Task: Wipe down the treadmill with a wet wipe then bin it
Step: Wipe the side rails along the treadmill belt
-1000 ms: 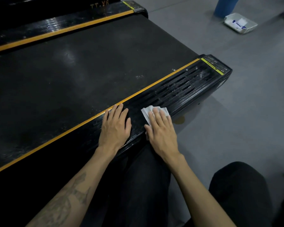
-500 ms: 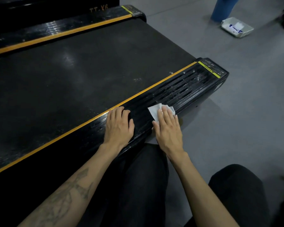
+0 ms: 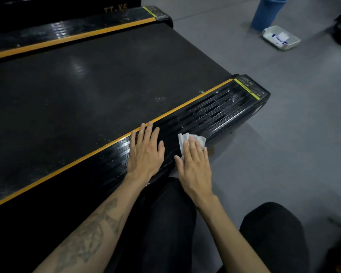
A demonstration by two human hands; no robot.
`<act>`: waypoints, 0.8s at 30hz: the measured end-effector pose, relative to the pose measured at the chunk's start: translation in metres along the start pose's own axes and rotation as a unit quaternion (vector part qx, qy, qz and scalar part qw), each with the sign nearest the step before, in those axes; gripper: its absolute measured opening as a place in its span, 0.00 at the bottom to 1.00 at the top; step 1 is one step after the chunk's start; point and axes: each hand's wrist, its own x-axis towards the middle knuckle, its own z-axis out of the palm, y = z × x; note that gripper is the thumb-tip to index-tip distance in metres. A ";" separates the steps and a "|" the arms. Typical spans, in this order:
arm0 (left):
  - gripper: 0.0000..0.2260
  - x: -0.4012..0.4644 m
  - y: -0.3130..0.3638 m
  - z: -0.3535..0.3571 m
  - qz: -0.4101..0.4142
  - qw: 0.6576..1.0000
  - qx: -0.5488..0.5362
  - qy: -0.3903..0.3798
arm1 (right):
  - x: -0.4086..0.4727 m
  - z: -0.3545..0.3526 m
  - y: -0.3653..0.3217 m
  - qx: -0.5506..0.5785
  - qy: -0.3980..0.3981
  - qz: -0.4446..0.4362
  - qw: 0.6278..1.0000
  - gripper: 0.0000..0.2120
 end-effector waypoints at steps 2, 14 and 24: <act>0.24 0.000 0.001 0.001 0.000 1.000 0.006 -0.002 | 0.013 0.000 0.001 0.005 -0.014 -0.028 0.999 0.31; 0.24 0.001 0.004 0.000 -0.006 1.000 0.014 -0.001 | 0.026 -0.003 -0.002 0.009 -0.033 -0.055 0.998 0.30; 0.25 0.003 0.003 0.002 -0.028 0.999 0.034 0.000 | 0.025 -0.004 -0.004 0.009 -0.026 -0.026 0.999 0.32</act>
